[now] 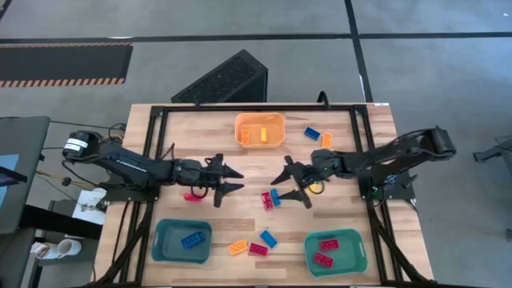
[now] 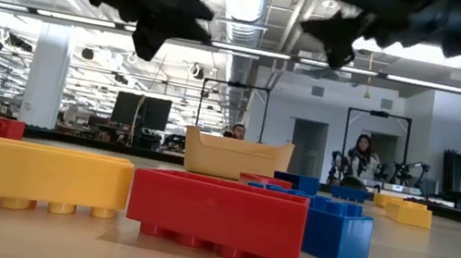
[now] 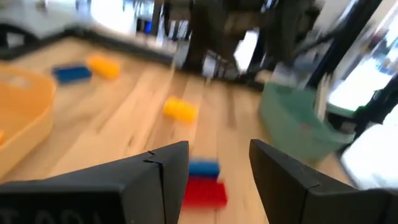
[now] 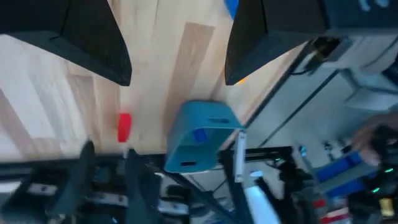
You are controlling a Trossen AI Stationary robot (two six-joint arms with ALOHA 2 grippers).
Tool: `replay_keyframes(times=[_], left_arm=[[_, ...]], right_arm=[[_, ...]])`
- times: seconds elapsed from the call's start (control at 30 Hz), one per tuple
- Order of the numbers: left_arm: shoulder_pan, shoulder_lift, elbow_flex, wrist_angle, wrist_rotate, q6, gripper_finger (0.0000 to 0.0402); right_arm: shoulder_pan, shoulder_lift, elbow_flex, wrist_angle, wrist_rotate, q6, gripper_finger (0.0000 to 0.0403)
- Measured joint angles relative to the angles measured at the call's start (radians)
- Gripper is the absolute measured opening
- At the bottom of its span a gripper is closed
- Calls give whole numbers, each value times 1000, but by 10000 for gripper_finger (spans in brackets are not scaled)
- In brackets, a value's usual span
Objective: Sort & place blocks by color
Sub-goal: Put the blue game piece into the blue bin
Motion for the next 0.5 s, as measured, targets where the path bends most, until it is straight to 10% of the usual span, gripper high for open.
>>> replay_keyframes(times=[0.3, 0.5], left_arm=[[13, -40, 216, -646, -38, -10, 156], [12, -35, 231, -684, -32, -82, 156]], right_arm=[[22, -199, 0, -139, 46, -87, 281], [66, -206, -1, -184, 52, -104, 281]])
